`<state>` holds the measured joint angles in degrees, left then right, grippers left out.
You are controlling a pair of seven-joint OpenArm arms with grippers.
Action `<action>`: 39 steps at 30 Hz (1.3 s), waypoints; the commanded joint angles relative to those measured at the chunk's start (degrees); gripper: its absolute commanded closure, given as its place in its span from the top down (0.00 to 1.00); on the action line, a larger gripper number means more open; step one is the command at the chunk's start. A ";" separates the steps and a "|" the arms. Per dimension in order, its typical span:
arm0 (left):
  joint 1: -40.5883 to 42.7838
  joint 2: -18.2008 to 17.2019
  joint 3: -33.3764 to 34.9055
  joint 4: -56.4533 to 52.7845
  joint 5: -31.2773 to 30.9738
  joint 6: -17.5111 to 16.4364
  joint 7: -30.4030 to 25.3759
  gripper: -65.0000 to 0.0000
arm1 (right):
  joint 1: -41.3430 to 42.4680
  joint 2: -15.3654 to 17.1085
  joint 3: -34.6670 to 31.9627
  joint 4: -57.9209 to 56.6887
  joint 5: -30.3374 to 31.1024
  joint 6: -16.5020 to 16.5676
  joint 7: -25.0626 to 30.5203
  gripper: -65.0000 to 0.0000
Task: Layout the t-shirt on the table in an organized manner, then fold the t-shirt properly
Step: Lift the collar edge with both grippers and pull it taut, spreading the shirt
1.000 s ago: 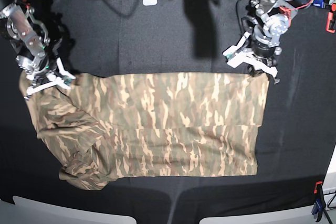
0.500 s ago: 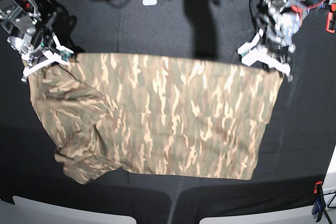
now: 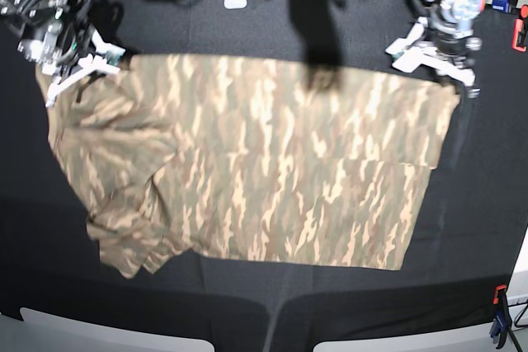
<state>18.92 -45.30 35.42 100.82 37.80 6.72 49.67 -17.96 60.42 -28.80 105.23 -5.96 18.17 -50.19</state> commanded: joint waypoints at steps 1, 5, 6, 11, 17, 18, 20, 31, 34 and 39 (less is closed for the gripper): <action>1.14 -1.25 -0.39 1.14 1.16 0.85 1.33 0.00 | 0.42 1.88 0.63 0.70 -1.33 -1.09 -1.53 0.00; 5.46 -1.42 -0.39 4.20 1.20 0.85 1.29 0.00 | 0.02 3.54 0.63 1.75 -1.31 -2.36 -1.53 0.00; 6.47 -1.42 -0.39 5.14 1.20 0.98 1.31 0.00 | -0.44 4.13 0.63 2.25 -1.29 -2.62 -1.49 0.00; 8.02 -1.40 -0.46 8.26 4.04 5.99 -2.64 0.00 | -2.75 5.16 0.63 3.52 -1.33 -3.69 -1.51 0.00; 4.87 -1.40 -0.46 8.28 -1.18 4.02 -10.36 0.19 | -2.73 5.16 0.63 3.54 -1.33 -3.69 -1.53 0.00; 4.57 -1.40 -0.46 8.31 -1.92 2.25 -10.88 0.27 | -2.73 5.16 0.63 3.54 -1.33 -3.69 -1.53 0.00; 4.20 -1.42 -0.46 8.28 -1.77 -0.22 -12.26 0.30 | -2.71 5.14 0.63 3.54 -1.33 -3.69 -1.51 0.00; 0.79 -1.42 -0.44 1.09 3.78 -5.29 -18.29 0.30 | -2.71 5.16 0.66 3.54 -1.53 -3.69 -1.51 0.00; -0.28 -1.40 -0.44 -2.91 4.61 -5.51 -18.36 0.30 | -2.71 5.14 0.66 3.54 -1.99 -3.69 -1.51 0.00; -0.33 -1.42 -0.44 -4.09 5.86 -5.49 -19.96 0.29 | -2.71 5.14 0.66 3.54 -2.67 -3.72 -1.51 0.00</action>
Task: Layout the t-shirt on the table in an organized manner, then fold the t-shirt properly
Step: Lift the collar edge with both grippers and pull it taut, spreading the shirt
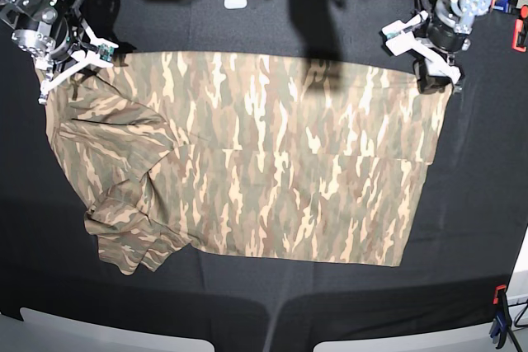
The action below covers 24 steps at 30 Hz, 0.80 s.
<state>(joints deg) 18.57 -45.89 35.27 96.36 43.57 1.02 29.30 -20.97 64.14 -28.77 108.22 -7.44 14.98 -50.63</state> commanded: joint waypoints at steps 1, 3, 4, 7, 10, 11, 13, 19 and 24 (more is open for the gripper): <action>0.09 -0.87 -0.28 0.37 -0.13 0.20 0.85 0.29 | 0.31 1.44 0.63 0.55 -1.18 -0.52 -1.14 0.00; 0.92 -1.38 -0.28 0.37 -0.48 0.20 2.78 0.29 | 0.31 1.42 0.63 0.55 -1.18 -0.52 -1.62 0.00; 1.64 -1.95 -0.28 0.37 -0.50 0.20 3.48 0.29 | 0.31 1.44 0.63 0.55 -1.22 -0.52 -1.73 0.00; 4.17 -3.98 -0.28 0.37 0.72 0.17 1.16 0.29 | 0.31 1.42 0.63 0.52 -1.36 -0.52 -1.73 0.00; 4.94 -4.50 -0.28 0.37 2.91 0.24 -3.26 0.29 | 0.31 1.42 0.63 0.55 -1.33 -0.52 -1.70 0.00; 4.66 -4.24 -0.28 0.37 2.89 0.26 -3.78 0.29 | 0.31 1.42 0.63 0.55 -1.36 -0.55 -1.70 0.00; 3.32 -3.45 -0.28 0.37 1.49 0.26 -3.63 0.29 | 0.31 1.40 0.63 0.55 -1.33 -0.59 -1.70 0.00; -0.83 -2.69 -0.28 0.35 -2.10 0.20 -3.65 0.29 | 0.31 1.40 0.63 0.55 -1.36 -0.96 -1.90 0.00; 0.39 -2.69 -0.28 0.35 -3.87 0.17 -3.91 0.22 | 0.31 1.40 0.63 0.55 -1.38 -0.96 -1.90 0.00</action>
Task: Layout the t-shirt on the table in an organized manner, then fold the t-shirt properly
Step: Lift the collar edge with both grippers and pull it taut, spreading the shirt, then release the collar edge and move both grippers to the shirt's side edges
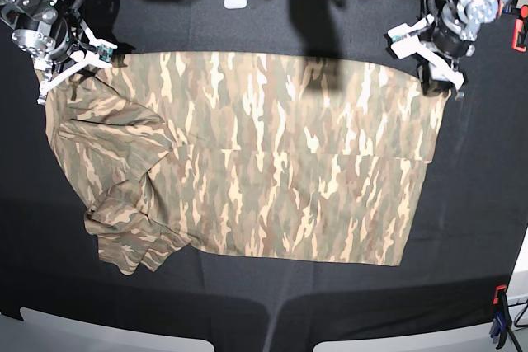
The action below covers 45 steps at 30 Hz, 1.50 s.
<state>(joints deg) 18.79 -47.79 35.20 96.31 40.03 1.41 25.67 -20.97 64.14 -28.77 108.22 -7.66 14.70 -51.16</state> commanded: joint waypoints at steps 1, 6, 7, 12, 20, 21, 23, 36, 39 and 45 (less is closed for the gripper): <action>0.46 -0.79 -0.22 0.42 -0.83 -0.22 -0.55 0.21 | 0.31 1.42 0.63 0.55 -1.14 -0.68 -1.38 0.00; 0.22 -0.63 -0.22 0.42 -1.11 -0.09 -1.70 0.00 | 0.31 1.42 0.63 0.55 -1.29 -0.68 -1.29 0.00; 0.13 -0.61 -0.22 0.42 -1.11 0.52 -1.33 0.00 | 0.31 1.42 0.63 0.55 -1.29 -0.70 -1.31 0.00; 1.25 0.04 -0.22 0.48 -0.72 8.98 8.74 0.00 | 0.26 1.44 0.63 0.55 -1.33 -0.61 -0.92 0.00; 9.53 0.46 -0.22 0.52 5.27 11.87 8.90 0.00 | 0.11 1.60 0.61 2.36 -4.33 -0.46 0.98 0.00; 10.54 0.46 -0.22 0.52 6.34 13.42 9.18 0.00 | 0.04 1.57 0.61 2.40 -4.26 0.07 0.90 0.00; 12.13 0.46 -0.22 0.52 8.26 15.08 10.23 0.00 | -0.85 1.60 0.61 2.40 -4.31 1.05 0.74 0.00; 20.94 0.44 -0.22 6.12 13.97 16.85 12.52 0.00 | -8.24 8.48 0.63 2.40 -4.37 -1.25 -0.09 0.00; 20.90 0.44 -0.22 7.76 13.94 16.85 12.52 0.00 | -8.26 8.90 0.63 2.40 -4.35 -1.22 0.15 0.00; 20.94 0.44 -0.22 8.33 13.92 16.83 12.50 0.00 | -8.26 8.87 0.63 2.40 -4.35 -1.25 0.37 0.00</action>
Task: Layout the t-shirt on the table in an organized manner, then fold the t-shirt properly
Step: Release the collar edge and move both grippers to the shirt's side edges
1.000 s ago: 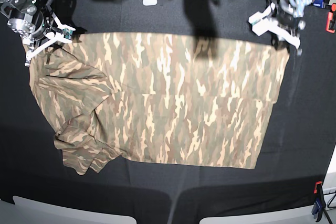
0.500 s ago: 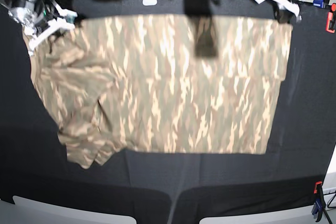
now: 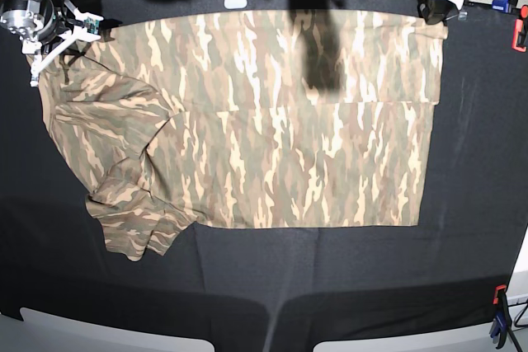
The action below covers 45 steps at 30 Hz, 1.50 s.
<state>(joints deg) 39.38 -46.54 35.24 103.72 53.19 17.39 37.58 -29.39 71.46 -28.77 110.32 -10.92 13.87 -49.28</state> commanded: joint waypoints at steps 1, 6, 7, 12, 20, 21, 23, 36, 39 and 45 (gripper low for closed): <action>0.33 -0.81 -0.26 0.92 0.79 0.85 0.61 0.00 | 0.15 1.55 0.63 0.31 -1.09 -0.39 -1.51 0.00; 0.50 -0.83 -0.26 0.92 0.81 0.81 0.57 0.00 | 0.15 1.55 0.63 1.09 -1.05 -0.39 -1.16 0.00; 0.50 -0.81 -0.26 0.92 0.79 0.81 0.59 0.00 | 0.15 1.55 0.63 1.57 -1.03 -0.39 -1.38 0.00; 0.48 -0.79 -0.26 0.92 0.81 0.83 3.91 0.33 | 0.15 1.55 0.63 4.35 -1.05 -0.42 -3.61 0.18; 0.48 -0.81 -0.26 0.94 3.10 1.01 21.97 0.35 | 0.15 1.55 0.63 8.70 -0.87 -0.35 -4.44 0.33; 0.48 -0.81 -0.26 0.94 5.05 1.90 23.47 0.35 | 0.15 1.55 0.61 9.73 -0.90 -0.35 -4.17 0.33; 0.46 -0.81 -0.26 0.96 9.90 5.55 25.70 0.35 | 0.17 1.55 0.63 11.76 -0.94 -0.44 -3.91 0.33; -1.53 -0.81 -0.31 7.89 15.37 9.70 24.41 0.35 | 4.76 0.35 0.68 14.21 -7.63 -12.15 -1.73 0.33; -4.83 -0.79 -0.33 9.51 10.95 9.68 20.65 0.35 | 9.62 -2.60 0.68 13.99 -7.50 -14.91 -2.19 0.33; -14.88 -0.81 -0.33 9.64 -4.04 9.66 14.91 0.35 | 18.53 -11.13 0.68 10.45 -4.94 -17.44 -2.23 0.33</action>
<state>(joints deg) 24.58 -46.52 35.20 112.51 47.70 26.11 52.60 -11.40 59.09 -28.67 120.16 -14.66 -2.81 -51.48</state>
